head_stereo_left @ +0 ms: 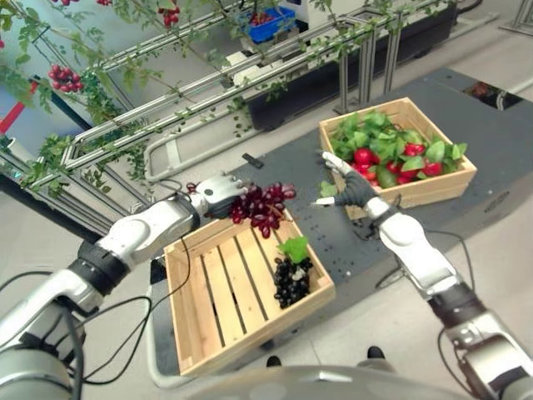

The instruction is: Pick up the fruits from the basket on one side to the basket on the other side

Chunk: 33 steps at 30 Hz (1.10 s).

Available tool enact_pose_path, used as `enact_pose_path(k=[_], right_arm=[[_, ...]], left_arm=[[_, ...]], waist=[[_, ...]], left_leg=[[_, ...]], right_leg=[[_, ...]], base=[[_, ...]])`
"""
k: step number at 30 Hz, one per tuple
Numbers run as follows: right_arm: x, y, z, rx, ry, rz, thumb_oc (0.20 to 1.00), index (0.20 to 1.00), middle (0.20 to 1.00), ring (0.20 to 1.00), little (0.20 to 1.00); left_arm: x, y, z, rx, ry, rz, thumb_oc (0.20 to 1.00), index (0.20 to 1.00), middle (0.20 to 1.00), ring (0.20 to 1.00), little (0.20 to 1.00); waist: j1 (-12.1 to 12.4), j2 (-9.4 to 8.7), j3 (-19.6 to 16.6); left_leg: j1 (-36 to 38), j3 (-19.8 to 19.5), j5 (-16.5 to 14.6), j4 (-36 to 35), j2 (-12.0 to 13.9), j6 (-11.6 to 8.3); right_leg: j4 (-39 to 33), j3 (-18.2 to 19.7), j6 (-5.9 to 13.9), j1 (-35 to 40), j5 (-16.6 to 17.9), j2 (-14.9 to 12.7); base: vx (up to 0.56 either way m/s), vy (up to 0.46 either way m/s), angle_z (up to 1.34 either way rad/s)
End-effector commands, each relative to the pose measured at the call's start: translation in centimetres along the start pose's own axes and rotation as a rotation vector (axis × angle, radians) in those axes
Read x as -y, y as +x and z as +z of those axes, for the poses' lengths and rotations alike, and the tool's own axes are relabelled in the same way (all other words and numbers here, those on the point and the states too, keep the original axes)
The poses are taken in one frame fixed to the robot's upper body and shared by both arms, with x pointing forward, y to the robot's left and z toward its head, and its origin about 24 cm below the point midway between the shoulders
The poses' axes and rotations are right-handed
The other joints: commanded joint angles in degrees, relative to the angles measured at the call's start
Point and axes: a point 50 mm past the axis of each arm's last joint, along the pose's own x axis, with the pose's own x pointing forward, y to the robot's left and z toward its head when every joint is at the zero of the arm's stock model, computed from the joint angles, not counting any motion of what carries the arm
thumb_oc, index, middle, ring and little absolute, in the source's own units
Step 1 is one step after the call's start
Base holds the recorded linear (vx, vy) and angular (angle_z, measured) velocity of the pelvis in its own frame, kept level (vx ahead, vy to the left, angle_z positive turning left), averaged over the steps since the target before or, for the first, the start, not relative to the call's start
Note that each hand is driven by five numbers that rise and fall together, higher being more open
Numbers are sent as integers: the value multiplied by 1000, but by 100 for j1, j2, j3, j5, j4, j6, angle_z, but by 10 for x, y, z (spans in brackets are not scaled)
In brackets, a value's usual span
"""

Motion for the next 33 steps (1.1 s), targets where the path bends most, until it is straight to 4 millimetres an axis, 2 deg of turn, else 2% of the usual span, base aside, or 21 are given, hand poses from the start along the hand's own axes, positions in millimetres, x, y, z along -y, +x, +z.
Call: enact_pose_path(k=[1, 3, 4, 5, 10, 14, 16, 18, 19, 25, 28, 33], right_arm=[[10, 17, 45, 202, -94, -33, 1000, 1000, 1000, 1000, 1000], [11, 20, 48, 203, -129, -24, 1000, 1000, 1000, 1000, 1000], [12, 33, 57, 207, -188, -30, 1000, 1000, 1000, 1000, 1000], [12, 34, 57, 207, -189, -31, 1000, 1000, 1000, 1000, 1000], [3, 65, 76, 242, -198, -18, 1000, 1000, 1000, 1000, 1000], [-7, 74, 78, 235, -198, 13, 1000, 1000, 1000, 1000, 1000], [-9, 81, 78, 223, -199, 1, 1000, 1000, 1000, 1000, 1000], [-10, 82, 79, 222, -191, 1, 1000, 1000, 1000, 1000, 1000], [-18, 80, 76, 214, -186, 33, 1000, 1000, 1000, 1000, 1000], [-29, 80, 68, 181, -181, 80, 1000, 1000, 1000, 1000, 1000], [-31, 78, 65, 175, -167, 93, 1000, 1000, 1000, 1000, 1000], [-41, 71, 49, 121, -119, 131, 1000, 1000, 1000, 1000, 1000]], left_arm=[[-36, -11, -44, -178, 71, 138, 200, 200, 200, 200, 200], [-35, -10, -45, -186, 68, 137, 200, 200, 200, 200, 200], [-33, -2, -41, -190, 51, 134, 200, 200, 200, 200, 200], [-34, -1, -41, -191, 51, 135, 200, 200, 200, 200, 200], [-42, 14, -30, -167, 2, 187, 200, 200, 200, 200, 200], [-42, 21, -30, -196, -74, 211, 200, 200, 200, 200, 200], [-48, 31, -33, -239, -131, 251, 200, 200, 200, 200, 200], [-51, 34, -32, -235, -132, 259, 200, 200, 200, 200, 200], [-56, 39, -26, -220, -139, 281, 200, 200, 200, 200, 200], [-58, 48, -20, -203, -132, 276, 200, 200, 200, 200, 200], [-54, 49, -21, -216, -136, 263, 200, 200, 200, 200, 200], [-54, 51, -23, -240, -156, 256, 200, 200, 200, 200, 200]], waist=[[17, -268, -118], [18, -273, -118], [46, -293, -133], [45, -292, -127], [101, -319, -157], [110, -350, -176], [89, -365, -174], [86, -372, -170], [72, -394, -176], [42, -425, -181], [32, -437, -167], [0, -442, -144]], left_leg=[[-377, 177, -297, 512, -339, 245], [-387, 172, -296, 524, -339, 245], [-389, 156, -301, 517, -342, 253], [-390, 156, -301, 516, -342, 253], [-396, 156, -297, 504, -342, 264], [-387, 156, -297, 488, -337, 270], [-390, 152, -286, 480, -337, 272], [-391, 151, -288, 484, -338, 273], [-378, 150, -303, 478, -337, 277], [-359, 138, -309, 472, -345, 281], [-362, 147, -301, 467, -336, 280], [-362, 155, -288, 466, -311, 269]], right_leg=[[639, 39, -200, 43, -1117, 258], [645, 37, -206, 34, -1121, 257], [648, 31, -216, 38, -1126, 254], [647, 31, -216, 37, -1126, 254], [625, 47, -240, 50, -1123, 251], [611, 58, -253, 63, -1133, 247], [617, 63, -256, 54, -1129, 250], [623, 64, -258, 50, -1130, 252], [622, 59, -258, 50, -1141, 250], [617, 61, -254, 39, -1140, 255], [620, 54, -257, 37, -1145, 263], [633, 46, -261, 26, -1148, 274]], base=[[0, 0, 0], [0, 0, 0], [0, 0, 0], [0, 0, 0], [0, 0, 0], [0, 0, 0], [0, 0, 0], [0, 0, 0], [0, 0, 0], [0, 0, 0], [0, 0, 0], [0, 0, 0]])
